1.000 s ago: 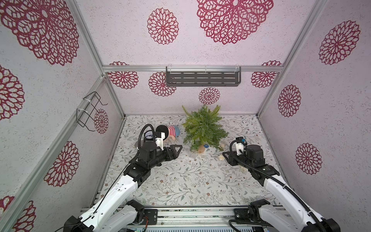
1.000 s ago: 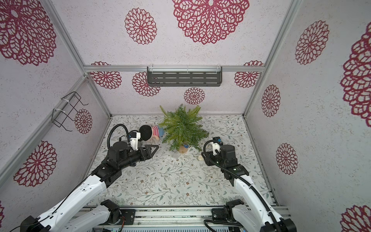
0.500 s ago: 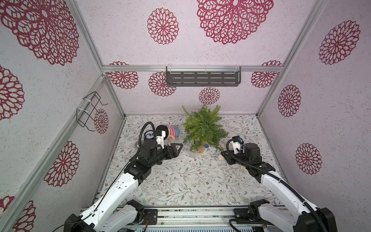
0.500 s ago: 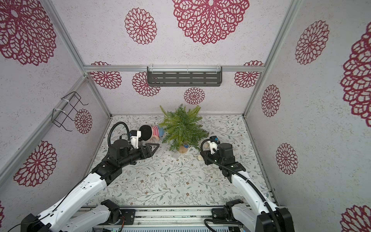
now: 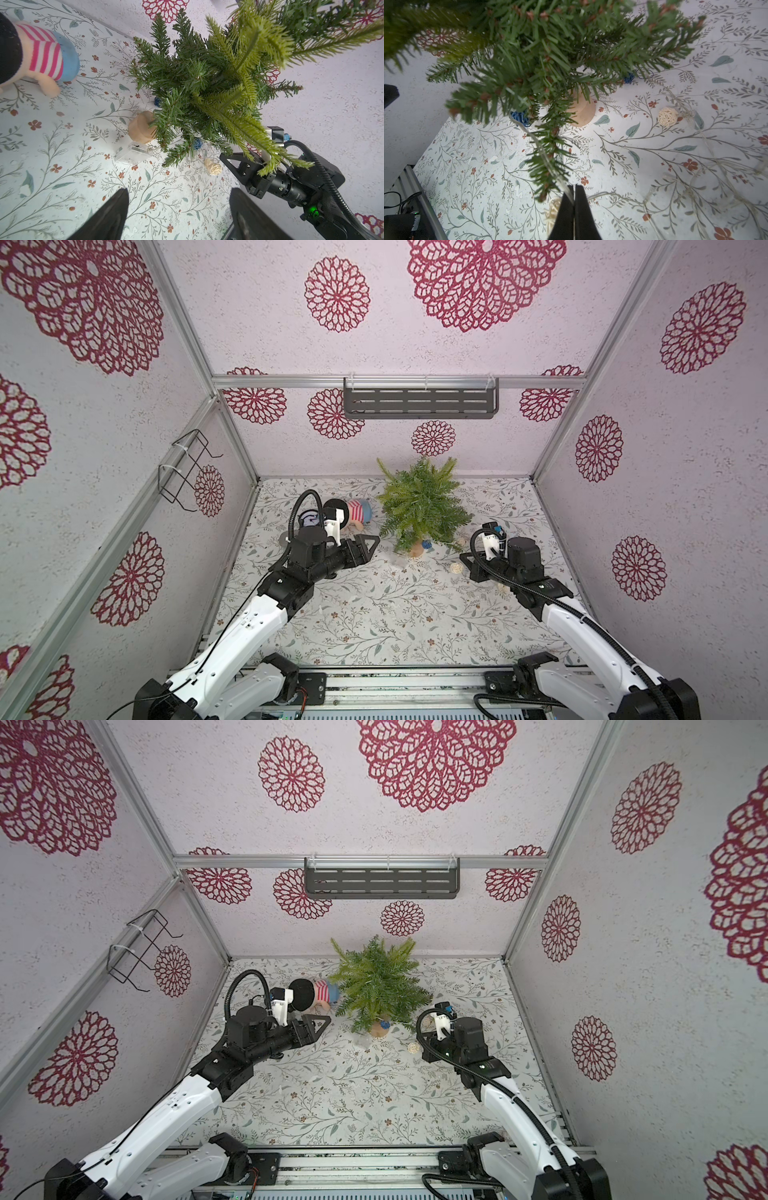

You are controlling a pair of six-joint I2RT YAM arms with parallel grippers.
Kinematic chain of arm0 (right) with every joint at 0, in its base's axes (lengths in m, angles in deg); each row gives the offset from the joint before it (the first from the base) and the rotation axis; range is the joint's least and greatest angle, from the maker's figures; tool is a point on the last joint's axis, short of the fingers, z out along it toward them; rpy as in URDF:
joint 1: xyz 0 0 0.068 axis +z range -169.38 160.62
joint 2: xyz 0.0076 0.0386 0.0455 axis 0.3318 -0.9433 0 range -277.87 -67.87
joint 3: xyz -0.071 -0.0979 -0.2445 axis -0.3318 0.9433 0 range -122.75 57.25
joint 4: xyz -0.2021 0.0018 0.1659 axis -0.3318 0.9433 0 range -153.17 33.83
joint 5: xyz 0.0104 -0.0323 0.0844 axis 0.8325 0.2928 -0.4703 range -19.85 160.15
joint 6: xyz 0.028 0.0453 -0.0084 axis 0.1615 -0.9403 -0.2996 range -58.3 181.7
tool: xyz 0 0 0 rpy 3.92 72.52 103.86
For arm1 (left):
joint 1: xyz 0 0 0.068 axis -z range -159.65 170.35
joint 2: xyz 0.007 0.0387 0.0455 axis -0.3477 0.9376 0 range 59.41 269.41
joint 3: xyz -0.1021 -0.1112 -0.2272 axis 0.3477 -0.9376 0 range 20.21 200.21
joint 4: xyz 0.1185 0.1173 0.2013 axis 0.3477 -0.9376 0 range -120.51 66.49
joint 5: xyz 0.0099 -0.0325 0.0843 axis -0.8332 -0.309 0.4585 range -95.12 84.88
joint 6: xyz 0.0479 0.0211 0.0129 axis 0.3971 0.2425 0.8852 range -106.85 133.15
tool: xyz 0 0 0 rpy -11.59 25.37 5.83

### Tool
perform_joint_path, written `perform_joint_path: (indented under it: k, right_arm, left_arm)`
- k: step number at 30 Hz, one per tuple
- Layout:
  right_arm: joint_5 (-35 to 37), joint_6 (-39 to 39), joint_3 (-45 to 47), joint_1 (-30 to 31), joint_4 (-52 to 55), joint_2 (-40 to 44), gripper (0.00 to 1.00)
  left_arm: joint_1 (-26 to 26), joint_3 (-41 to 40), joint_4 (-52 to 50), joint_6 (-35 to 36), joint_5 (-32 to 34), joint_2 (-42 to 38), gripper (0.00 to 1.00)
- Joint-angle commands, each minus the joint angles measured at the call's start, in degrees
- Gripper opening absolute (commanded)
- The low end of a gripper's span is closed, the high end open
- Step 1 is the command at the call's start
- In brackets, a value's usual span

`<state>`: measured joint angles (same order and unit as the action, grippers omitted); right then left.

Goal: Remove string lights from the small christmas tree
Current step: Remove the light string from the Christmas tree.

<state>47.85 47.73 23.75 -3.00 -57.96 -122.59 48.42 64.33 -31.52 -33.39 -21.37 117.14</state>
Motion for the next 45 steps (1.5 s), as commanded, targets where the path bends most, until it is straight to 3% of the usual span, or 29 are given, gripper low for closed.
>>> perform_joint_path:
  k: [1, 12, 18, 29, 45]
  right_arm:
    - [0.5, 0.6, -1.7, 0.5, 2.5, 3.4, 0.00]
    - [-4.7, -1.3, -4.7, 3.8, 4.2, 4.8, 0.00]
    - [-5.5, -2.5, -6.7, 8.0, 3.0, 4.3, 0.00]
    - [-3.8, -2.6, -9.9, 18.6, 0.3, 0.3, 0.00]
    - [-2.7, -0.7, -11.2, 25.7, 2.1, -1.3, 0.00]
  left_arm:
    - [0.7, 2.1, 0.9, 0.1, -1.0, 0.4, 0.81]
    - [1.3, 2.4, 1.3, -0.6, -0.8, 0.0, 0.81]
    - [2.5, -0.2, 4.1, -4.5, -1.4, -1.5, 0.81]
    - [10.0, -5.4, 9.4, -13.1, 2.6, -4.2, 0.80]
    - [17.2, -6.3, 24.4, -22.2, 6.1, 8.1, 0.66]
